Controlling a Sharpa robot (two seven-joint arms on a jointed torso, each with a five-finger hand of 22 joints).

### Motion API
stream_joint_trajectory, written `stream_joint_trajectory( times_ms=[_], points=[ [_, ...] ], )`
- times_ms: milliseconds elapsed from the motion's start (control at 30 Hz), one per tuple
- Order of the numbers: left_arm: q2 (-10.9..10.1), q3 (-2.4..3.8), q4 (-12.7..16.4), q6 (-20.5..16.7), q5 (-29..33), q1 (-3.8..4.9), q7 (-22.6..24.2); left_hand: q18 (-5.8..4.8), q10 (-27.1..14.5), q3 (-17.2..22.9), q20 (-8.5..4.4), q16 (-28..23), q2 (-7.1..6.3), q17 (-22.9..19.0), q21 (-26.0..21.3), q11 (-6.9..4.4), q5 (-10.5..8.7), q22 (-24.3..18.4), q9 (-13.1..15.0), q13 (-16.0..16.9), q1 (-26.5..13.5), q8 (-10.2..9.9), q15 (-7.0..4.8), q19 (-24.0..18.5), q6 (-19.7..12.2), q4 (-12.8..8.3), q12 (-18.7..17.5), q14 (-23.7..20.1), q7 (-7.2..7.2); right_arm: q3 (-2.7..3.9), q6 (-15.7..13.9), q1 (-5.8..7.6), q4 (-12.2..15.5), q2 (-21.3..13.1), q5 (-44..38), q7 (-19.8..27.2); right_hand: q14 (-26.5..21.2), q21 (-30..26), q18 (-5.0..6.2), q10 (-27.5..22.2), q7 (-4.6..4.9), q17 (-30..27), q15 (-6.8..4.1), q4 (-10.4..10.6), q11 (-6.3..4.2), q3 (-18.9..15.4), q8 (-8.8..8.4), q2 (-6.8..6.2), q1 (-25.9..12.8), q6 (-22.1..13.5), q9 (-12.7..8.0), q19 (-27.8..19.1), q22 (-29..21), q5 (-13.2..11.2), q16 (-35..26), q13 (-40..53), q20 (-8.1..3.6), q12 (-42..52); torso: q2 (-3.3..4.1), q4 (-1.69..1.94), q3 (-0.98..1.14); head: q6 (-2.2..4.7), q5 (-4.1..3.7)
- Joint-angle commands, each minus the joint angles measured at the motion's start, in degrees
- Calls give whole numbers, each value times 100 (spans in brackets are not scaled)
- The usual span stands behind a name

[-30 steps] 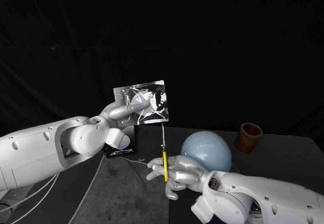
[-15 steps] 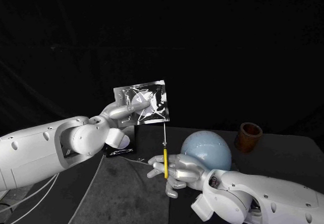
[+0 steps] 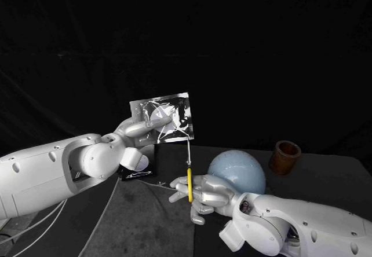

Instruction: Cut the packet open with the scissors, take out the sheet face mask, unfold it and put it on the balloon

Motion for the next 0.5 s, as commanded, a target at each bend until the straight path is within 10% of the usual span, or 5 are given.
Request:
stream_joint_trajectory(
  times_ms=[33,500],
  points=[
    [12,6,10,104,-7,8,14,72,29,-10,-2,-34,46,7,30,-8,29,-6,28,-2,5,37,-19,15,6,-31,-16,32,38,20,27,-2,9,5,28,107,34,51,39,71,400,12,-23,-14,-1,-55,65,61,12,0,-28,57,456,-15,43,-22,-9,51,-2,-1,0,-2,-7],
    [25,1,30,140,-8,1,-22,72,31,-6,-2,-34,47,8,31,-9,28,-5,30,-2,1,39,-19,16,7,-37,-15,34,38,108,-117,-1,-43,53,137,117,145,345,-11,390,405,107,-56,-75,-34,-149,522,333,311,558,-261,224,530,-16,126,-165,-48,272,-1,-1,-2,8,-26]
  ],
)
